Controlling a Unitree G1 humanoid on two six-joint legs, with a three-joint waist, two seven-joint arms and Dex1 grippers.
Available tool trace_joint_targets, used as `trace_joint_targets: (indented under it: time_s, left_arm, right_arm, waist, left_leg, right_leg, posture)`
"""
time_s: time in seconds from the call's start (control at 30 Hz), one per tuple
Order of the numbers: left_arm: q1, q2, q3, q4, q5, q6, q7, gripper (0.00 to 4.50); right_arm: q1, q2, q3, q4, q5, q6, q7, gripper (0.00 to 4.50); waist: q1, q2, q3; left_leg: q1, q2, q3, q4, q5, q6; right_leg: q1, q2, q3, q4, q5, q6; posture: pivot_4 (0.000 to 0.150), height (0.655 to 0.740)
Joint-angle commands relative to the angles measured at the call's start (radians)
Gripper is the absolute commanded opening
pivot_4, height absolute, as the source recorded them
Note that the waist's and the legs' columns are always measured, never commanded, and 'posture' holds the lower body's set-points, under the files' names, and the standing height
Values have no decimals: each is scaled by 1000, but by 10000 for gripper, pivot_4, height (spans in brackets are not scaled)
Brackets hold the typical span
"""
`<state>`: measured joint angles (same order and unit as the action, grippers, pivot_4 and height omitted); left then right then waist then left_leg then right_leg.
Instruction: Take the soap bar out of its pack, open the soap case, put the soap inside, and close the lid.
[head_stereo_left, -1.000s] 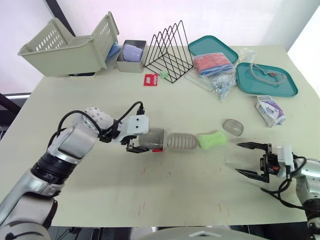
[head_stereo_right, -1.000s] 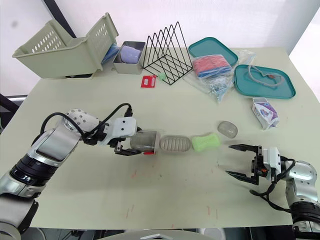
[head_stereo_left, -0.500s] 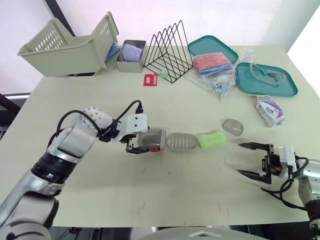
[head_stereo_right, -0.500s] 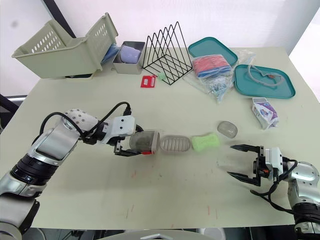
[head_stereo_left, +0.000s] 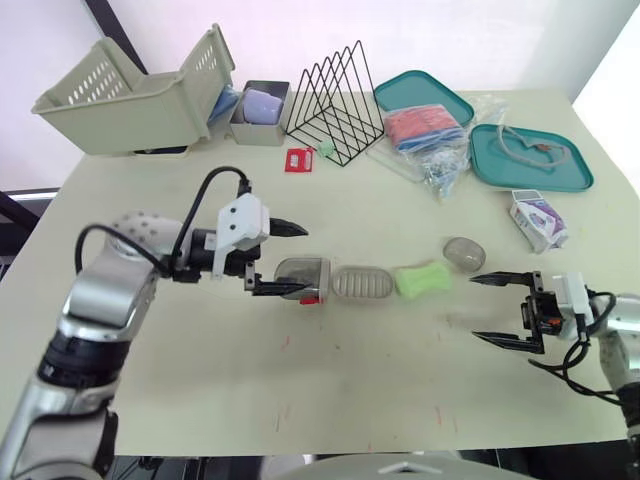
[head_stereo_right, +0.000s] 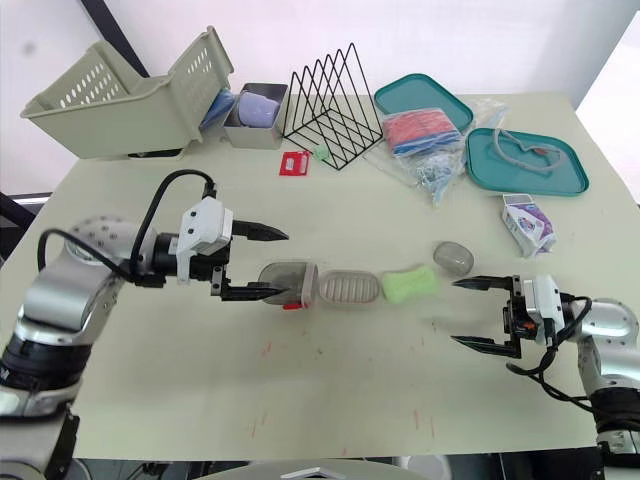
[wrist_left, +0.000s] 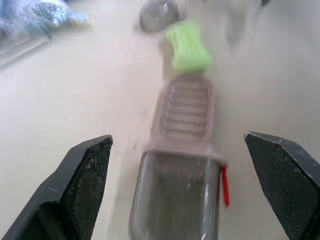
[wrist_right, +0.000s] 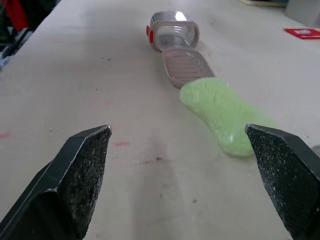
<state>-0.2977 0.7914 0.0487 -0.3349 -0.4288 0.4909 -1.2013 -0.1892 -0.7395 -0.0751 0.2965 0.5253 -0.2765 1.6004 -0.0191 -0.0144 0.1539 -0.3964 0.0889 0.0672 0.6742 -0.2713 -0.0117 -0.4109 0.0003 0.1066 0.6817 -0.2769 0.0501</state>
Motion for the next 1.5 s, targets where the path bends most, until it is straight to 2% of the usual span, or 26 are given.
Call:
trace_joint_targets:
  time_s: [0.03, 0.2, 0.3, 0.47, 0.77, 1.2, 1.5]
  left_arm:
    - [173, -56, 112, -128, -59, -50, 82, 44953]
    - [451, -122, 164, -186, -26, -212, 110, 44953]
    - [538, -121, 167, -169, -25, -310, 67, 44953]
    - [618, -87, 171, -97, -33, -422, -23, 44953]
    - [574, -60, 151, 17, 8, -557, -55, 44953]
    - [567, -60, 121, -15, 3, -562, -35, 44953]
    - [566, -55, 110, -26, 9, -569, -19, 44953]
  right_arm:
    - [-72, -46, 43, -122, -49, 120, -45, 45000]
    - [-202, -78, 164, -227, -171, 294, -107, 45000]
    - [-283, -78, 232, -238, -236, 348, -110, 45000]
    - [-419, -71, 329, -202, -331, 409, -96, 45000]
    - [-488, -43, 408, -139, -435, 468, -109, 45000]
    - [-486, 6, 439, -175, -466, 502, -131, 45000]
    - [-513, 32, 467, -124, -502, 473, -127, 45000]
  waist:
    - [2, -1, 0]
    - [2, -1, 0]
    - [17, -1, 0]
    - [10, -1, 0]
    - [7, -1, 0]
    - [4, -1, 0]
    - [4, -1, 0]
  left_leg:
    - [0, 0, -1, 0, 0, 0]
    - [0, 0, 0, 0, 0, 0]
    - [0, 0, 0, 0, 0, 0]
    - [-1, 0, 1, 0, 0, 0]
    - [0, 0, 2, -1, 0, 0]
    - [0, 0, 2, -1, 0, 0]
    - [0, 0, 2, -2, 0, 0]
  right_leg:
    - [0, 0, -1, 0, 0, 0]
    - [0, 0, 0, 0, 0, 0]
    - [0, -1, -2, -1, 0, 0]
    - [-1, -1, -1, -2, 0, -1]
    - [-1, -1, -1, -2, 0, -1]
    - [-1, -1, -1, -2, 0, -1]
    - [-1, 0, -1, -2, 0, -1]
  posture:
    - [1500, 7400]
    - [1500, 7400]
    - [1500, 7400]
    - [1500, 7400]
    - [1500, 7400]
    - [1500, 7400]
    - [1500, 7400]
